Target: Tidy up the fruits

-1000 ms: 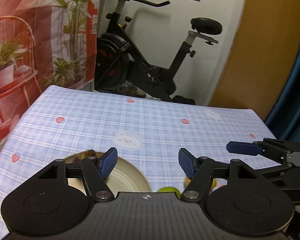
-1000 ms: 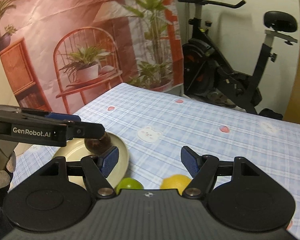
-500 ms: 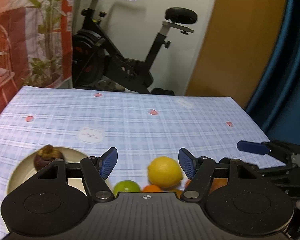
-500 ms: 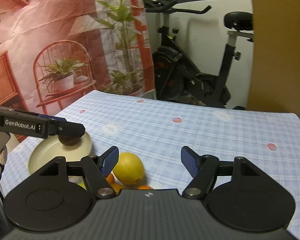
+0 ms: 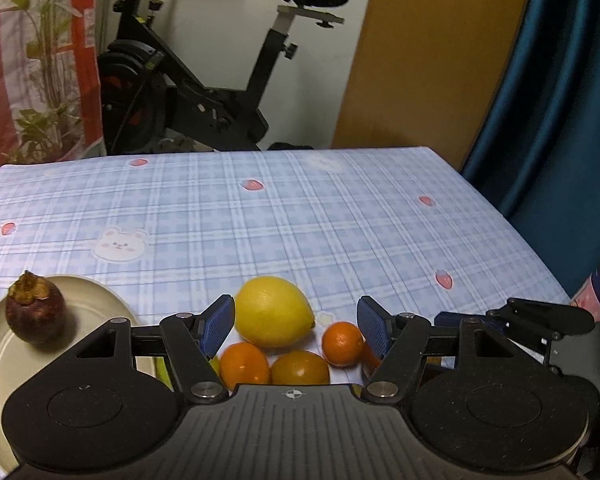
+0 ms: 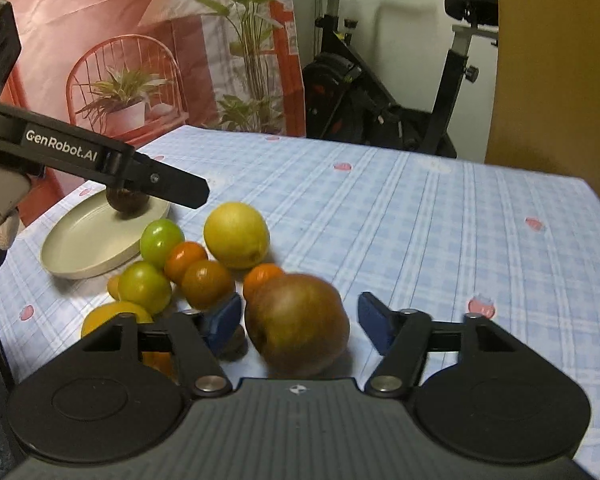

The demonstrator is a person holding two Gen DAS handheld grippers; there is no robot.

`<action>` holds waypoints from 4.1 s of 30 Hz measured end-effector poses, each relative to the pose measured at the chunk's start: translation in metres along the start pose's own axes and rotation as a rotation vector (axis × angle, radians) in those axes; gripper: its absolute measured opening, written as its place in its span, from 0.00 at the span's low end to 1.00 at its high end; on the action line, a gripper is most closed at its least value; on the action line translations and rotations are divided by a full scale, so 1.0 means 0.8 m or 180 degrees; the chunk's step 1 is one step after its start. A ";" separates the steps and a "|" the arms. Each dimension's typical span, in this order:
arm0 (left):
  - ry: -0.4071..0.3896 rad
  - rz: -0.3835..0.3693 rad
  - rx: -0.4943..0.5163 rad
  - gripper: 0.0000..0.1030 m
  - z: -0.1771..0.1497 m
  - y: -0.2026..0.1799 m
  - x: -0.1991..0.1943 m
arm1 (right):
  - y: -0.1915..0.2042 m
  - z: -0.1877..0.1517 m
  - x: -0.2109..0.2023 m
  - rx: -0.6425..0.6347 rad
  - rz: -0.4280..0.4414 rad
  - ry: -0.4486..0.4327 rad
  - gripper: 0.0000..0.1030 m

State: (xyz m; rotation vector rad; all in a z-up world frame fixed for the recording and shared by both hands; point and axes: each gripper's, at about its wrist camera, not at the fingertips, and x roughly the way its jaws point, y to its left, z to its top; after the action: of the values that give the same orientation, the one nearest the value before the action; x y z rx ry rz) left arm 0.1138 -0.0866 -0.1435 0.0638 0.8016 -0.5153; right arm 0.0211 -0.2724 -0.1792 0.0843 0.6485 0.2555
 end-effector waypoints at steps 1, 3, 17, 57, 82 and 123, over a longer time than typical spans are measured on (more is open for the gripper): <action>0.0011 -0.0001 0.0022 0.68 0.000 -0.002 0.002 | -0.003 -0.002 -0.001 0.0035 0.0012 -0.0006 0.58; 0.0026 -0.0001 0.0045 0.68 0.000 -0.007 0.005 | -0.011 -0.003 -0.003 0.0139 0.0066 -0.0039 0.53; 0.0123 -0.0035 -0.0012 0.68 0.006 -0.009 0.028 | -0.082 0.012 0.006 0.0932 0.0052 -0.0240 0.43; 0.0404 -0.0512 0.0352 0.72 0.000 -0.079 0.079 | -0.032 -0.028 0.034 0.0009 -0.0060 -0.0390 0.65; 0.0315 -0.0572 0.0286 0.67 -0.022 -0.090 0.080 | -0.049 -0.030 0.026 0.0350 0.0146 -0.0384 0.63; -0.0223 0.0217 -0.1132 0.67 -0.032 0.197 -0.086 | 0.209 0.129 0.151 -0.0287 0.1259 0.0206 0.63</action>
State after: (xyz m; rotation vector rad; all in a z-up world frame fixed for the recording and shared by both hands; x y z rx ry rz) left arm 0.1298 0.0859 -0.1350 -0.2533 0.8093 -0.3033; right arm 0.1417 -0.0788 -0.1419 0.1180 0.6808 0.6707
